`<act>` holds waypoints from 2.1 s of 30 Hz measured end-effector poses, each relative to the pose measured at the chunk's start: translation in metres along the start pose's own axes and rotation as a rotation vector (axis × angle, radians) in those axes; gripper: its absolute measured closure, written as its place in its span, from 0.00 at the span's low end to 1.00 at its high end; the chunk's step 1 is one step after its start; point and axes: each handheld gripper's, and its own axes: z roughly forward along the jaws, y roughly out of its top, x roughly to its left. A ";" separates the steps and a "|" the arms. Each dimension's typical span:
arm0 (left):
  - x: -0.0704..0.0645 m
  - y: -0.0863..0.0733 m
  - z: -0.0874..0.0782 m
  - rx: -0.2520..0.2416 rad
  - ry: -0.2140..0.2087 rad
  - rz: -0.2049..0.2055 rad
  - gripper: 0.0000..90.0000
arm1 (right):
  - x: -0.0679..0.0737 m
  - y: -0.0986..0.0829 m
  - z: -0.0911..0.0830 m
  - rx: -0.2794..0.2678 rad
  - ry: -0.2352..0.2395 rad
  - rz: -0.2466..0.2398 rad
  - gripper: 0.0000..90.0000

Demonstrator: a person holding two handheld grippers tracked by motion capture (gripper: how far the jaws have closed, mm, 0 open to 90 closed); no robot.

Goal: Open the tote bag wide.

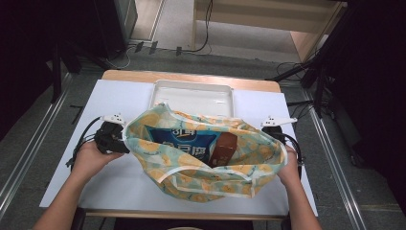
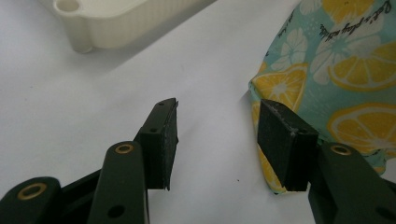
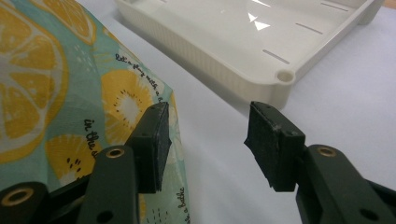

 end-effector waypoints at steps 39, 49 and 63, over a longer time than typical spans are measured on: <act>-0.016 0.042 -0.041 0.002 -0.107 0.077 0.57 | 0.006 0.051 -0.052 0.026 0.129 -0.101 0.64; -0.029 0.059 -0.062 0.000 -0.127 0.111 0.57 | 0.009 0.066 -0.072 0.008 0.148 -0.097 0.66; -0.049 0.086 -0.097 -0.020 -0.142 0.162 0.57 | 0.035 0.094 -0.100 -0.002 0.177 -0.134 0.65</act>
